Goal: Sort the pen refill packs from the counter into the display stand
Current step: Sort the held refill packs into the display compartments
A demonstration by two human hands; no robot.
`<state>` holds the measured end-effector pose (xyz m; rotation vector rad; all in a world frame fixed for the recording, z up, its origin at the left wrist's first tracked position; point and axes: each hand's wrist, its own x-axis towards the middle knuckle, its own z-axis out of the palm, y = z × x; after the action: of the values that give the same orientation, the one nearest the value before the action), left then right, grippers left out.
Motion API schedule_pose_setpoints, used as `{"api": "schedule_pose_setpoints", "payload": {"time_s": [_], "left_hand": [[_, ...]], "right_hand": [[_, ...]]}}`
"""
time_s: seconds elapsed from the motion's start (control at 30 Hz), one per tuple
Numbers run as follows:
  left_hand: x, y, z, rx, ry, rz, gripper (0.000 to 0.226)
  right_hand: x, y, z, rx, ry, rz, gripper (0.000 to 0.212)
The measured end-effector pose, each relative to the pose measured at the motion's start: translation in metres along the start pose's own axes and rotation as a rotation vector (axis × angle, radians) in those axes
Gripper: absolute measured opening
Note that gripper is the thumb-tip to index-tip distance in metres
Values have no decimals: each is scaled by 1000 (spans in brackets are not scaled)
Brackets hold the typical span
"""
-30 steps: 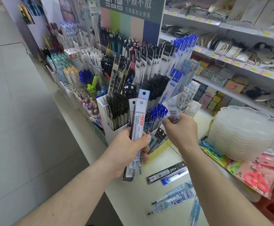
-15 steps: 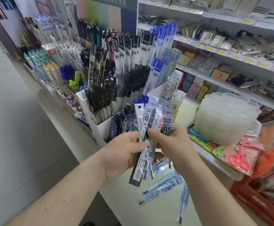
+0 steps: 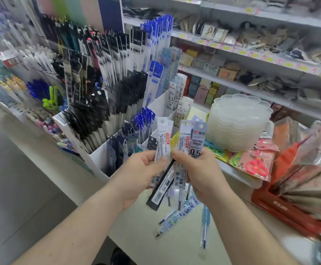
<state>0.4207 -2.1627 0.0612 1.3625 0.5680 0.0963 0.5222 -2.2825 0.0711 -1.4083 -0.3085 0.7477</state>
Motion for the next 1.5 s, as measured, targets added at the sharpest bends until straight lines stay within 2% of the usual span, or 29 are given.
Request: {"api": "schedule_pose_setpoints", "payload": {"time_s": [0.07, 0.27, 0.37, 0.43, 0.47, 0.53, 0.63, 0.73, 0.8, 1.0, 1.13, 1.27, 1.37, 1.5], "left_hand": [[5, 0, -2, -19, -43, -18, 22], [21, 12, -8, -83, 12, -17, 16], [24, 17, -12, -142, -52, -98, 16], [26, 20, -13, -191, -103, -163, 20], [26, 22, -13, -216, -127, -185, 22], [27, 24, -14, -259, -173, -226, 25], [27, 28, -18, -342, -280, -291, 42], [28, 29, -23, -403, -373, -284, 31], [27, 29, -25, -387, -396, -253, 33], [24, 28, -26, -185, -362, -173, 29], [19, 32, -19, -50, -327, -109, 17], [14, 36, -14, -13, -280, -96, 21], [16, 35, -15, 34, -243, -78, 24], [27, 25, -24, 262, 36, 91, 22]], "right_hand": [[1, -1, 1, 14, 43, 4, 10], [2, -9, -3, 101, 186, 85, 11], [7, -11, -4, 116, 242, 99, 33], [8, -14, -2, 60, 222, 62, 15], [9, -15, -2, 29, 200, 29, 13], [8, -18, 1, -13, 175, -12, 27], [9, -19, 8, -16, 167, -38, 19], [9, -18, 11, 3, 195, -38, 17], [9, -18, 11, 42, 196, -37, 15], [10, -19, 12, 153, 140, -12, 8], [8, -19, 12, 100, 39, 37, 17], [7, -19, 13, 127, 18, 36, 9], [8, -18, 13, 167, 139, 73, 22], [9, -20, 9, 149, 312, 58, 29]]}}
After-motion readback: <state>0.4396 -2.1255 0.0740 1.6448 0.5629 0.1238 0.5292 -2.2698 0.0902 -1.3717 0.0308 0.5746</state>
